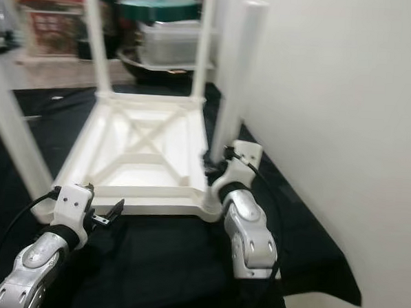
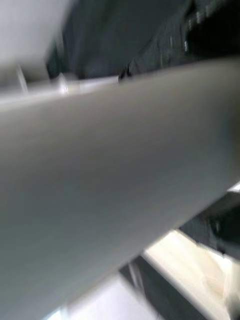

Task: Building children table

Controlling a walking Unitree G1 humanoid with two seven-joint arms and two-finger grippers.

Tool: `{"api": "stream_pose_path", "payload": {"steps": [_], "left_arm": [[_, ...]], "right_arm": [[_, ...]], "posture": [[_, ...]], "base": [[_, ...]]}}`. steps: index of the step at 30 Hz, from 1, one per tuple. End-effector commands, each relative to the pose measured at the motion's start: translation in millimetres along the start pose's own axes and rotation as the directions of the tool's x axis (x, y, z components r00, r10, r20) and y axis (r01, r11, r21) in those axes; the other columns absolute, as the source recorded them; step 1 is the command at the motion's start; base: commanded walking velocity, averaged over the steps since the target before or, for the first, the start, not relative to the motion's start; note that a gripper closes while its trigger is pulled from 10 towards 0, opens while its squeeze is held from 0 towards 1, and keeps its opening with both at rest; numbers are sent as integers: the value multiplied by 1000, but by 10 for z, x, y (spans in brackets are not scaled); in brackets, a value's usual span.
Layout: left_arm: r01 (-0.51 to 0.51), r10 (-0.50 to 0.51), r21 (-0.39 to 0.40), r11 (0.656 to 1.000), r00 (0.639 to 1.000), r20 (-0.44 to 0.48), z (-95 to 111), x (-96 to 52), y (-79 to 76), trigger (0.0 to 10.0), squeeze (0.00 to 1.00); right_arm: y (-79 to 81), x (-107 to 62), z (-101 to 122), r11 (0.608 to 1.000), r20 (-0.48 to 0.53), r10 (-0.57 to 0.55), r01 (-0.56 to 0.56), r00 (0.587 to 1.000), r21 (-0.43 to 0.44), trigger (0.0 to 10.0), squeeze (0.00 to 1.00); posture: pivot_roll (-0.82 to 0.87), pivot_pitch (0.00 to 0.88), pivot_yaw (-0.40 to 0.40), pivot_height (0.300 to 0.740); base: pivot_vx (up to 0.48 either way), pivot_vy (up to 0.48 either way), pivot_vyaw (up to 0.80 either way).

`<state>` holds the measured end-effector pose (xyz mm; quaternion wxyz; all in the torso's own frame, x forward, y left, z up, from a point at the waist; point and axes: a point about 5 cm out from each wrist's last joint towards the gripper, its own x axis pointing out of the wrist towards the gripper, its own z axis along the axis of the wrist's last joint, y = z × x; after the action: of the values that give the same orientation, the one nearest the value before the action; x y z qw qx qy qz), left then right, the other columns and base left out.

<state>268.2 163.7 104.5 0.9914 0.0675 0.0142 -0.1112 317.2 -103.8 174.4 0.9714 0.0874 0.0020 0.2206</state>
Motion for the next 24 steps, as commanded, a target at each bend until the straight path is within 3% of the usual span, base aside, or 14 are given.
{"api": "stream_pose_path", "payload": {"steps": [1,2,3,6,8,9,10,11,13,18,21,22,23,24], "left_arm": [[-11,11,7,1000,1000,-19,-36,-16,35,10000,0],[-11,11,7,1000,1000,-19,-36,-16,35,10000,0],[-13,13,7,1000,1000,-20,-41,-22,35,10000,0],[-14,14,7,1000,1000,-21,-46,-29,33,10000,0],[-15,15,6,1000,1000,-23,-59,-40,23,10000,0],[-15,15,6,1000,1000,-23,-59,-40,23,10000,0],[-17,17,5,1000,1000,-24,-63,-42,19,10000,0],[-17,17,5,1000,1000,-24,-63,-42,19,10000,0],[-21,21,4,1000,1000,-22,-57,-37,12,10000,0],[-27,27,4,1000,999,-17,-44,-36,15,10000,0],[-27,27,4,1000,999,-17,-44,-36,15,10000,0],[-30,30,5,1000,999,-17,-42,-44,24,10000,0],[-30,30,5,1000,999,-17,-42,-44,24,10000,0],[-31,31,7,1000,999,-19,-47,-55,31,10000,0]], "right_arm": [[287,99,215,942,44,335,-333,941,-35,10000,212],[287,99,215,942,44,335,-333,941,-35,10000,212],[286,101,250,919,41,392,-389,919,-63,10000,0],[281,93,266,890,27,453,-449,891,-82,10000,0],[315,-12,270,751,-19,655,-654,755,-91,10000,0],[315,-12,270,751,-19,655,-654,755,-91,10000,0],[360,-104,215,648,-78,755,-759,651,-70,10000,0],[360,-104,215,648,-78,755,-759,651,-70,10000,0],[477,-243,56,497,-168,851,-866,498,-50,10000,0],[605,-346,-79,422,-190,889,-907,416,-10,9294,0],[605,-346,-79,422,-190,889,-907,416,-10,9294,0],[645,-373,-121,407,-185,899,-913,398,13,4784,0],[645,-373,-121,407,-185,899,-913,398,13,4784,0],[556,-164,-222,632,-202,758,-775,620,-4,0,0]], "posture": [[98,0,-40,740],[98,0,-40,740],[102,0,-45,740],[103,0,-46,740],[108,0,-54,740],[108,0,-54,740],[108,0,-54,740],[108,0,-54,740],[113,0,-59,740],[124,0,-68,740],[124,0,-68,740],[124,0,-65,740],[124,0,-65,740],[117,0,-60,740]], "base": [[0,0,0],[0,0,0],[0,0,0],[0,0,0],[0,0,0],[0,0,0],[0,0,0],[0,0,0],[0,0,0],[0,0,0],[0,0,0],[0,0,0],[0,0,0],[0,0,0]]}}
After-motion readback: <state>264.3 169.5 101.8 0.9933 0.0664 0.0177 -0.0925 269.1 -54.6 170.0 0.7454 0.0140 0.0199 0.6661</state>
